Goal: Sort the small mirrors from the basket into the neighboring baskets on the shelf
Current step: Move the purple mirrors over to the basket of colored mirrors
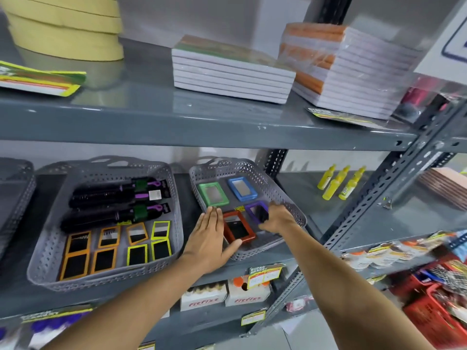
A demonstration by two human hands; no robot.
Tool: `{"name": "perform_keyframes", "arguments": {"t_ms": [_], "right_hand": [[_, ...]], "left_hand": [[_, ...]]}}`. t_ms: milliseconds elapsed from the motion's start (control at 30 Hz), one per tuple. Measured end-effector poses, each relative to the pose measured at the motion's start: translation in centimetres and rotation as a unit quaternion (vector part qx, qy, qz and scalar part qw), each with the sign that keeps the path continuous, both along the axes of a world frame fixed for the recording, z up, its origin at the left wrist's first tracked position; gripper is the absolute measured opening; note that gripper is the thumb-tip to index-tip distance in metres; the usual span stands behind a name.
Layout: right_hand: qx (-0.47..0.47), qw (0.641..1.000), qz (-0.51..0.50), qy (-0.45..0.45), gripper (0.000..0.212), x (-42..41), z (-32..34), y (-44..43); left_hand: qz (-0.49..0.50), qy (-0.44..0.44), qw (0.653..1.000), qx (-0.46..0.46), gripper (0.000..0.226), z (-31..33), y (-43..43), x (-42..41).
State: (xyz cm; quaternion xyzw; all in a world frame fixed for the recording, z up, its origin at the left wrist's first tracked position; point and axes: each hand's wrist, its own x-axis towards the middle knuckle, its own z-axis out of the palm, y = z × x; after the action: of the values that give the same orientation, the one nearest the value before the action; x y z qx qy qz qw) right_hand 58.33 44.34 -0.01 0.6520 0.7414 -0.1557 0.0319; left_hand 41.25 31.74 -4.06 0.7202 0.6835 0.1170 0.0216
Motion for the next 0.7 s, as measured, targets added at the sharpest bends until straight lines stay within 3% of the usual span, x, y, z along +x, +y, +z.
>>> {"name": "perform_keyframes", "arguments": {"t_ms": [200,400,700], "right_hand": [[-0.004,1.000,0.005,-0.023,0.061,0.1,-0.5,0.2],[0.088,0.995,0.033,-0.037,0.053,-0.6,0.5,0.5],[0.207,0.965,0.161,0.016,0.042,-15.8,4.6,-3.6]], "left_hand": [[0.000,0.005,1.000,-0.010,0.107,0.5,-0.2,-0.1],[-0.022,0.021,1.000,0.007,0.076,1.8,-1.4,-1.3],[0.030,0.117,0.989,0.085,0.038,4.5,-8.5,-11.8]]}}
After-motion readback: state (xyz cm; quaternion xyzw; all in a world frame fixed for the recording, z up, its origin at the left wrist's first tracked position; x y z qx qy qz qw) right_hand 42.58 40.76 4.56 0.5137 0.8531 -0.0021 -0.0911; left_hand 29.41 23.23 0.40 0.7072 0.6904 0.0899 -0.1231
